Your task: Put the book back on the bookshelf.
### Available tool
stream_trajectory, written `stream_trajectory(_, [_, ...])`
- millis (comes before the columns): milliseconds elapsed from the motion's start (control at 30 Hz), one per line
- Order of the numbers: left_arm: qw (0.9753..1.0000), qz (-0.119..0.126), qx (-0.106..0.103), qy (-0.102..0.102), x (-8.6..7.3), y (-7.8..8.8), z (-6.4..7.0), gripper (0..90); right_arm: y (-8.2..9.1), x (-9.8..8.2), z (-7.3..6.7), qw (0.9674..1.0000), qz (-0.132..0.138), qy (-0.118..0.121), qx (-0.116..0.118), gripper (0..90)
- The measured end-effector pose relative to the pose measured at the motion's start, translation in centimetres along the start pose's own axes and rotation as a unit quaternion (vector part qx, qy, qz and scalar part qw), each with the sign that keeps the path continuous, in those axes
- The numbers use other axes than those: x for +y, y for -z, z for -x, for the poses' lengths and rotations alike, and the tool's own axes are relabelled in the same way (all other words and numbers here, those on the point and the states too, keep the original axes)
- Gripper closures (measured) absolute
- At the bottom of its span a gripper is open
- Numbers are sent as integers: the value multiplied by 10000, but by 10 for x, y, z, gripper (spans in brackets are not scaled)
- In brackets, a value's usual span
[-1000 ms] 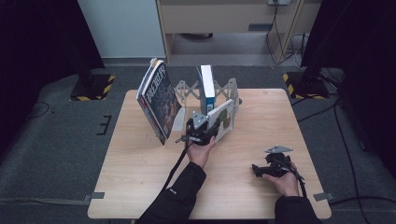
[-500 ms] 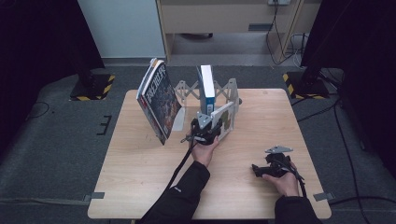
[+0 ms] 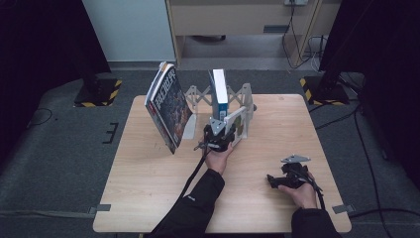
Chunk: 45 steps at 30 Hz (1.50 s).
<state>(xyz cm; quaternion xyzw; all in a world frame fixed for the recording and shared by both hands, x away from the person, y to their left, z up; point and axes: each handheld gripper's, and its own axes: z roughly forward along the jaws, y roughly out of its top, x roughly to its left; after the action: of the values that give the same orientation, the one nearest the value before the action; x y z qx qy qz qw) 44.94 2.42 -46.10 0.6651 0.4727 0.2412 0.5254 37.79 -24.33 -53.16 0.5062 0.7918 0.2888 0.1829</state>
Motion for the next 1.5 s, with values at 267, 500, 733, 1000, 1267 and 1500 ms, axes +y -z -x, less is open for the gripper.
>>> stream_trajectory(267, [9999,-129,-33,-70,-8,-3,4,734,0,0,0,10000,5,7,16,41])
stream_trajectory(500, [9994,-295,-102,-127,-25,1,6,730,0,0,-1,10000,2,8,20,41])
stream_trajectory(733, [9985,-474,-76,-253,-40,7,6,728,0,0,-1,10000,0,-8,27,40])
stream_trajectory(1000, [9983,-504,-68,-299,-50,9,9,728,0,0,-2,10000,18,14,32,39])
stream_trajectory(1267, [9985,-468,-18,-270,-47,-1,11,723,0,0,-2,10000,25,7,32,39])
stream_trajectory(1500, [9979,-450,-324,-345,-47,-1,10,653,0,0,-2,10000,29,15,39,39])
